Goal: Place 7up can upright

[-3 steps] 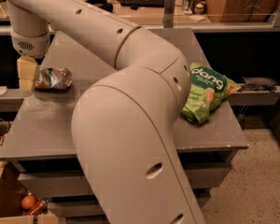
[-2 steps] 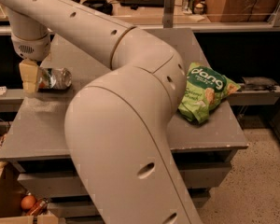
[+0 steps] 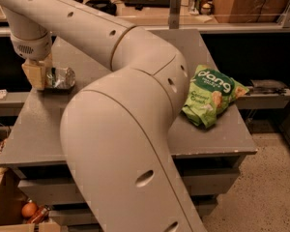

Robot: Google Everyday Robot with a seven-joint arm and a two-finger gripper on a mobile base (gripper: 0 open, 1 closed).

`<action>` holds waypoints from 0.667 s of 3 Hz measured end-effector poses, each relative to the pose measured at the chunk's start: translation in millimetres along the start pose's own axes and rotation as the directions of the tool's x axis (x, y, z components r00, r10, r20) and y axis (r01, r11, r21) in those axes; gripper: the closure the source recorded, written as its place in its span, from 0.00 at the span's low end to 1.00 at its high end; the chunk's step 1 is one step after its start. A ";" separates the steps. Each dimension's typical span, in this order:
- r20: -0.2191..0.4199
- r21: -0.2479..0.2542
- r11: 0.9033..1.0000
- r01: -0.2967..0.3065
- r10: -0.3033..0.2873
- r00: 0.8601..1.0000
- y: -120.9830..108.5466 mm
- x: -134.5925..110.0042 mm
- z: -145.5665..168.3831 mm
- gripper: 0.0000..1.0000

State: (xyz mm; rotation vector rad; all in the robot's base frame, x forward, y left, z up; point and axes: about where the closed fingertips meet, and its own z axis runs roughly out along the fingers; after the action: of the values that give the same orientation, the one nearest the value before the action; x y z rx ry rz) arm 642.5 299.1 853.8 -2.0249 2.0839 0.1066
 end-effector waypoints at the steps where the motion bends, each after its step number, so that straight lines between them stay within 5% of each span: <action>1: 0.073 0.049 0.999 -0.010 0.007 0.997 -8.6 -7.9 -27.0 0.86; 2: 0.302 0.077 0.996 -0.041 0.016 0.953 -9.6 -11.6 -72.8 1.00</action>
Offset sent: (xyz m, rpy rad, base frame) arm 0.0118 -0.0162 0.1236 0.5632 -0.1547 -0.0414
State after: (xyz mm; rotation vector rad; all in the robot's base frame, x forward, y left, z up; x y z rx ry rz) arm 643.7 294.5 928.0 -1.8017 1.8946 0.3085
